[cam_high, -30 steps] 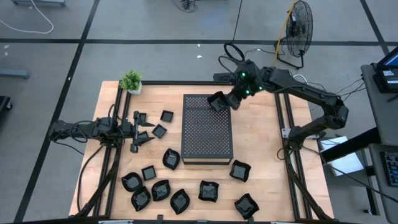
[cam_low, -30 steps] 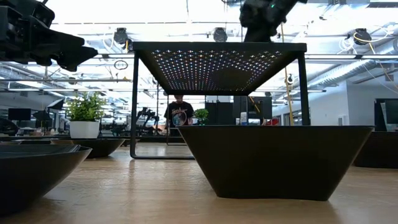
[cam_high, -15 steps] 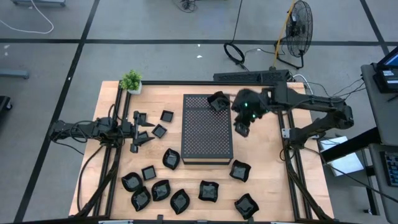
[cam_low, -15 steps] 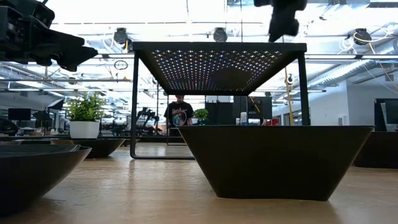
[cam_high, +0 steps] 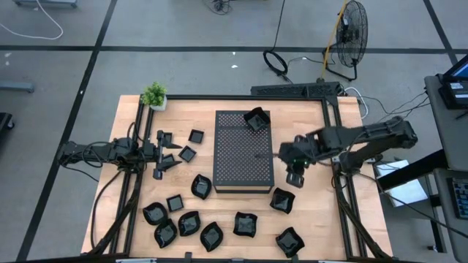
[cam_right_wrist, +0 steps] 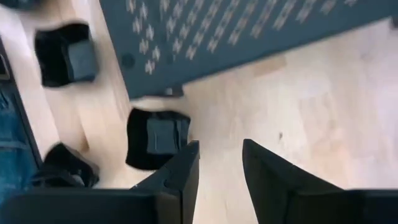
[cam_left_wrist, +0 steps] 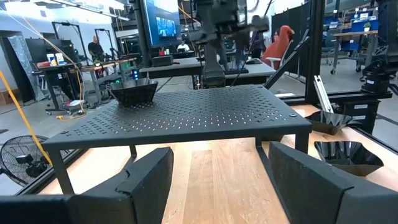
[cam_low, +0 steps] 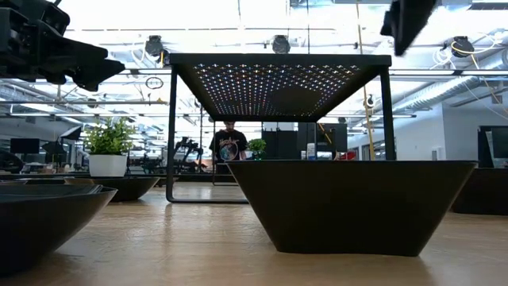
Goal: Pick & Place Mini shaped plates
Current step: Stack the black distorted square plate on top of the black distorted square plate on the shelf
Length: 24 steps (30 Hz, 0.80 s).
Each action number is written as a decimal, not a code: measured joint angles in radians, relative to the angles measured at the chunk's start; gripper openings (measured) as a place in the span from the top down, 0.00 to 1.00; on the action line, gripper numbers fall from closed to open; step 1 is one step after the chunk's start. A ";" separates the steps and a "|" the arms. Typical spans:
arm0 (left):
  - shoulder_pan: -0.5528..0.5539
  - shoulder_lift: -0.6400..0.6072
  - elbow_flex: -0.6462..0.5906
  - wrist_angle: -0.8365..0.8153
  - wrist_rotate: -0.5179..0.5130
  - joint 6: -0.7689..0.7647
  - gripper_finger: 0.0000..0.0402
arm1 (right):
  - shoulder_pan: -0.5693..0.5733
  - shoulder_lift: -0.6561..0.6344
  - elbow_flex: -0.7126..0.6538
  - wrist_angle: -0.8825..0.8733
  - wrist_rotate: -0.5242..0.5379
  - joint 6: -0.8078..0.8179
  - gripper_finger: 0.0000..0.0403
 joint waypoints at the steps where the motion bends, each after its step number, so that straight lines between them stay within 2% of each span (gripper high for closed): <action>1: 0.000 0.000 0.000 0.000 0.000 0.000 0.33 | 0.012 0.000 -0.023 0.006 0.009 0.008 0.71; 5: 0.000 0.000 0.000 0.000 0.000 0.000 0.33 | 0.047 0.000 -0.107 0.032 0.022 0.041 0.71; 18: 0.000 0.000 0.000 0.000 0.000 0.000 0.33 | 0.142 0.001 -0.418 0.413 0.021 0.144 0.74; 24: 0.000 0.000 0.000 0.000 0.000 0.000 0.33 | 0.168 0.001 -0.498 0.527 0.015 0.214 0.75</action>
